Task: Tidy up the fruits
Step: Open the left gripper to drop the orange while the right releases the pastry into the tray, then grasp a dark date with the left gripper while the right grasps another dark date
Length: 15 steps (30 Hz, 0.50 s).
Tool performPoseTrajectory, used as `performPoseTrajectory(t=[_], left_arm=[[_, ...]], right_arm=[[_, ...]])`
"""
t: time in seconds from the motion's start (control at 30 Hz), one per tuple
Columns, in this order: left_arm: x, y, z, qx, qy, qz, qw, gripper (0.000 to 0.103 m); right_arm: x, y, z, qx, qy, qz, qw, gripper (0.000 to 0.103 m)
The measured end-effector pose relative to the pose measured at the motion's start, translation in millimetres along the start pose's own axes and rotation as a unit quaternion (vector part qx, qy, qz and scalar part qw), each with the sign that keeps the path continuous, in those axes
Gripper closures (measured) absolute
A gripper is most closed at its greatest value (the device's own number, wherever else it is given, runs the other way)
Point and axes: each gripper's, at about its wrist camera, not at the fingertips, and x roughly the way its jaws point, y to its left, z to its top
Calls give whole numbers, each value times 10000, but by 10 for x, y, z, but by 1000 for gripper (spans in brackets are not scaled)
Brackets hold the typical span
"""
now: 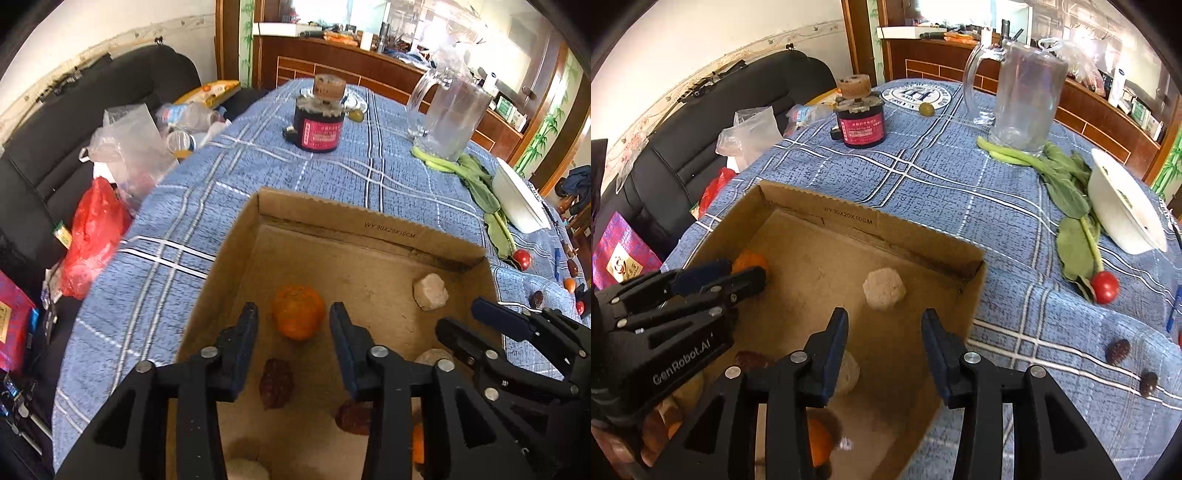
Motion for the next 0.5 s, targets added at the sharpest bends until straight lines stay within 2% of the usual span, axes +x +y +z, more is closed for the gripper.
performPoseTrajectory(t=[0.03,0.17,0.4,0.5], left_arm=[[-40,3,-8,-1,-34,46,10000,55],[-192,32,-60,-29,-170,146,9997,55],[-426,17,-338,-134,-266,376,9988,49],[-524,-115,-495,-69,-331,512,9981,40]], right_arm=[[-52,3,-18,-15,-41,-3,10000,58],[-276,25,-109,-66,-197,2,9998,58],[-631,-88,-428,19,-295,138,9995,58],[-723,-190,-623,133,-250,219,9994,58]])
